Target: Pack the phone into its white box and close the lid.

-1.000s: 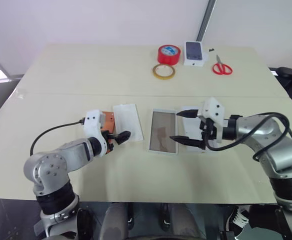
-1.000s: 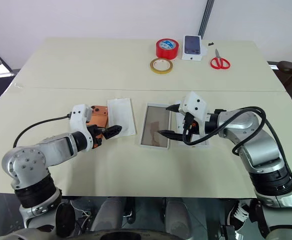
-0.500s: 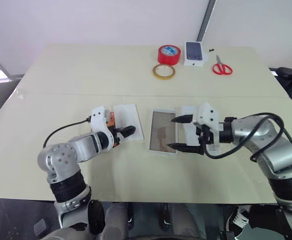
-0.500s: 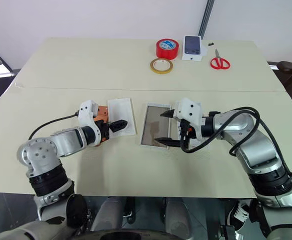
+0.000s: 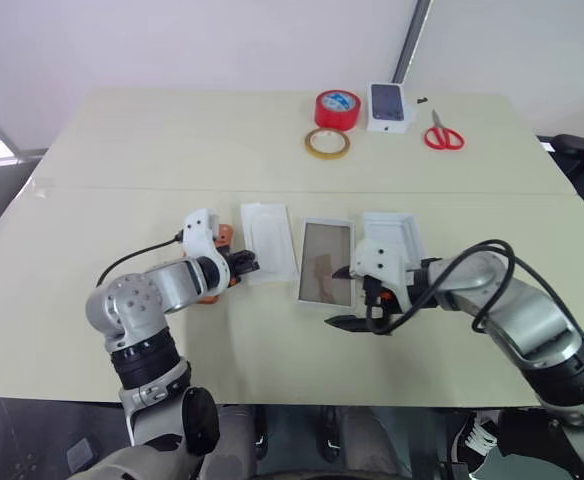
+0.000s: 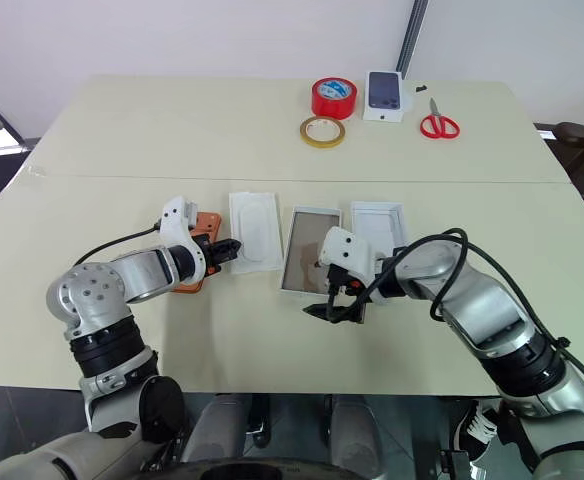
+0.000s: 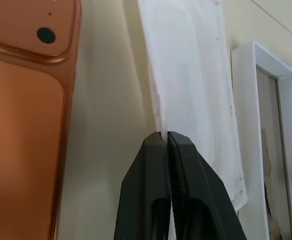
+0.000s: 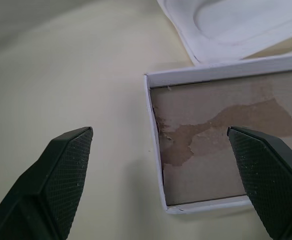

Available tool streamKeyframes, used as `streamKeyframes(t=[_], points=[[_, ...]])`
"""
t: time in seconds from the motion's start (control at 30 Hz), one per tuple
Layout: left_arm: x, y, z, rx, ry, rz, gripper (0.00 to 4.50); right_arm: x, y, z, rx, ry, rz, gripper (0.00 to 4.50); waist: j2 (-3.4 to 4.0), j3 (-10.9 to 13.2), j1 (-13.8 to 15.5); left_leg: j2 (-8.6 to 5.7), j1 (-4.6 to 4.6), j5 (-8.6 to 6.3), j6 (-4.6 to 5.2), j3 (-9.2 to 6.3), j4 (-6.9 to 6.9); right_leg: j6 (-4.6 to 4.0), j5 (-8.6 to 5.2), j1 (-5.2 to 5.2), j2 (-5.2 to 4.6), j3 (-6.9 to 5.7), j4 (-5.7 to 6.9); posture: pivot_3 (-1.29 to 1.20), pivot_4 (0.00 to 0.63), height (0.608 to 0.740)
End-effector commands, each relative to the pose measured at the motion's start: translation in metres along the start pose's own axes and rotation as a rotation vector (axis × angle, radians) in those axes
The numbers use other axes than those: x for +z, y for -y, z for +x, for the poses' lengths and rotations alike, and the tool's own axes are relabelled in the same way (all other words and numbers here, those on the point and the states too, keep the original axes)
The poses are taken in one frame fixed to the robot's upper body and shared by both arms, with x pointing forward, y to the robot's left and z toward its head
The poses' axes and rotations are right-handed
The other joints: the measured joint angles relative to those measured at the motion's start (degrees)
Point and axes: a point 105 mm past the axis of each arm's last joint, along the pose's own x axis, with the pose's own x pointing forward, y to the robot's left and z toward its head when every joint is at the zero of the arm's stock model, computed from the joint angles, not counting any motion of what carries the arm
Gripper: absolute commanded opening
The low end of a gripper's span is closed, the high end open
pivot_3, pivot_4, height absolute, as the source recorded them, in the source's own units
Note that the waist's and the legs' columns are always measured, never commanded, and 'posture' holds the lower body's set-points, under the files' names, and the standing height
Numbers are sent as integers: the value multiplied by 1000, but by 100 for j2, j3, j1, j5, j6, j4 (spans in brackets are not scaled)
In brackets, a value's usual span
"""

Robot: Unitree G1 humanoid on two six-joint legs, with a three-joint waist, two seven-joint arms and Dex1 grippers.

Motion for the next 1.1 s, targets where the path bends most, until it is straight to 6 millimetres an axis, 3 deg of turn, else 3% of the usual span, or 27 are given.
streamKeyframes(t=[0.03,0.07,0.17,0.4,0.67,0.93,1.03,1.1], points=[[16,10,-7,-56,74,-15,50,10,-3,10,-19,-10,-25,4500,-1,0,2,0,-2,0,0,0,0,0,0,-1,0,-1,0,0,150,740],[17,10,-8,-59,84,-22,50,10,-1,14,-32,-19,-16,4500,-1,1,0,0,-2,0,0,0,0,0,0,-1,0,-1,0,0,150,740],[25,6,-14,-48,112,-21,0,8,2,24,-54,-53,-2,3689,-1,1,-1,0,-4,0,0,0,0,0,0,-2,0,-1,1,0,150,740],[42,-8,-29,-4,170,-19,0,6,-4,33,-20,-82,-47,44,-2,1,3,-2,-5,0,0,1,1,1,1,-2,0,-2,1,0,150,740],[62,-15,-45,8,244,-18,0,12,-15,47,43,-32,-131,44,-8,0,-20,-1,-4,0,0,1,0,2,1,-2,5,-4,1,0,150,740],[57,1,-42,-51,227,28,0,31,-10,54,63,48,-194,44,-10,0,-3,0,-4,1,-1,1,1,2,1,-2,5,-5,5,0,150,740],[51,7,-40,-71,217,42,0,35,-5,47,57,67,-186,898,-12,-1,-1,0,-4,1,-1,1,1,2,1,-1,2,-5,5,0,150,740],[46,11,-39,-83,203,56,0,41,1,37,35,97,-180,1868,-12,-1,-5,0,-4,1,-1,2,1,2,1,-1,2,-5,5,0,150,740]])
